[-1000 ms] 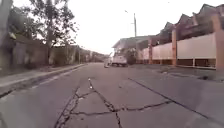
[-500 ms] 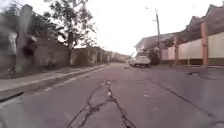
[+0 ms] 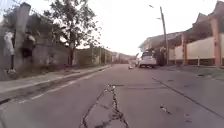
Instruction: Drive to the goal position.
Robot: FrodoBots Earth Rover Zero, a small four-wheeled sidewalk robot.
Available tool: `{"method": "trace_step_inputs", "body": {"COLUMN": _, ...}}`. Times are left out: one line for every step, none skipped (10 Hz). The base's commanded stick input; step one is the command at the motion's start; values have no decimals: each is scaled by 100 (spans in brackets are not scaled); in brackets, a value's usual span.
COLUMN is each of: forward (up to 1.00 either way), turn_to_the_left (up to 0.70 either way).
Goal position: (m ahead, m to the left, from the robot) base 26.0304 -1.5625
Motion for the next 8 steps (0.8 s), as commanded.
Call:
{"method": "trace_step_inputs", "body": {"forward": 100, "turn_to_the_left": 0}}
{"method": "trace_step_inputs", "body": {"forward": 100, "turn_to_the_left": 0}}
{"method": "trace_step_inputs", "body": {"forward": 100, "turn_to_the_left": 0}}
{"method": "trace_step_inputs", "body": {"forward": 100, "turn_to_the_left": 0}}
{"method": "trace_step_inputs", "body": {"forward": 100, "turn_to_the_left": 0}}
{"method": "trace_step_inputs", "body": {"forward": 100, "turn_to_the_left": 0}}
{"method": "trace_step_inputs", "body": {"forward": 100, "turn_to_the_left": 0}}
{"method": "trace_step_inputs", "body": {"forward": 100, "turn_to_the_left": 0}}
